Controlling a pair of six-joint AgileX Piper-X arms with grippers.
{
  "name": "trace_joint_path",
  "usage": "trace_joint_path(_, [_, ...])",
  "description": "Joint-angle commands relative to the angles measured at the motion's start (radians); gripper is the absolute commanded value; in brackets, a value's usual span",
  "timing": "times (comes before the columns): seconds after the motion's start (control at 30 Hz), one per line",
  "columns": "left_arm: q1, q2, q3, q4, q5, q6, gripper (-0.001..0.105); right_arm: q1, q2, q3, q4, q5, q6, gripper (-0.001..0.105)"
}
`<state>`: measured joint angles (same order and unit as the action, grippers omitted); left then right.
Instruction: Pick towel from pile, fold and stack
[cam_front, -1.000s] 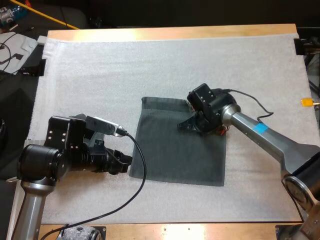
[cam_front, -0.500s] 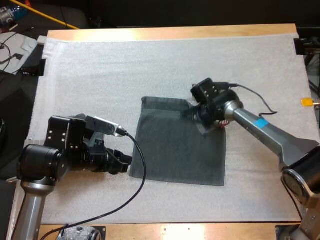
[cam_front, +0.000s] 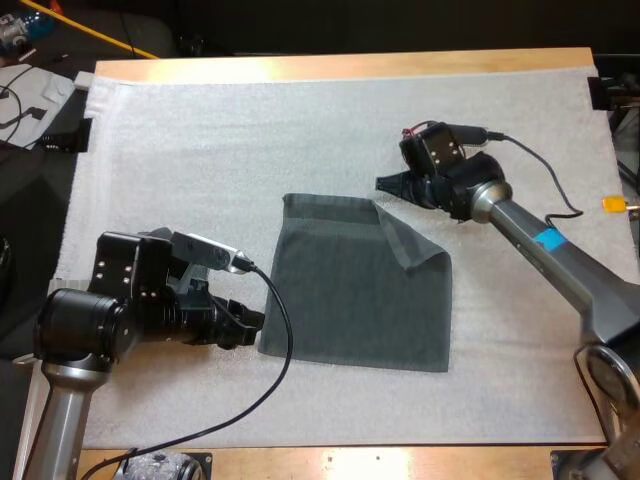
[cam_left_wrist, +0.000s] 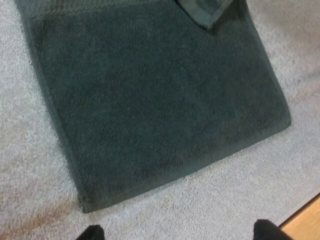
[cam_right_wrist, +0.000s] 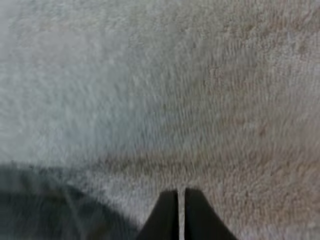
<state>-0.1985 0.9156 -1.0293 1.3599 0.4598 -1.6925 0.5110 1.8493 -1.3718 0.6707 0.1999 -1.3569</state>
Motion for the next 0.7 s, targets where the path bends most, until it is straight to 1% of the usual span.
trace_joint_path(0.0, [-0.004,-0.001,-0.002,0.002,0.004,0.004,0.058,0.016,-0.080,-0.004,0.050,-0.012,-0.058,0.000])
trace_joint_path(0.13, [-0.004,-0.001,-0.001,0.000,0.005,0.005,0.058,0.051,-0.121,-0.003,0.099,-0.058,-0.093,0.000])
trace_joint_path(0.3, [-0.005,0.000,0.000,0.000,0.006,0.006,0.058,0.104,-0.135,-0.001,0.139,-0.185,-0.109,0.000])
trace_joint_path(0.43, [-0.006,0.000,0.000,0.000,0.007,0.004,0.058,0.147,-0.119,0.001,0.152,-0.261,-0.112,0.000])
trace_joint_path(0.5, [-0.006,0.000,0.000,-0.001,0.007,0.003,0.058,0.162,-0.102,0.002,0.157,-0.281,-0.112,0.000])
trace_joint_path(0.57, [-0.005,-0.003,-0.002,0.005,0.005,-0.001,0.058,0.148,-0.107,0.008,0.152,-0.243,-0.104,0.000])
trace_joint_path(0.67, [-0.004,-0.003,-0.002,0.005,0.006,-0.002,0.058,0.140,-0.084,0.027,0.166,-0.237,-0.100,0.000])
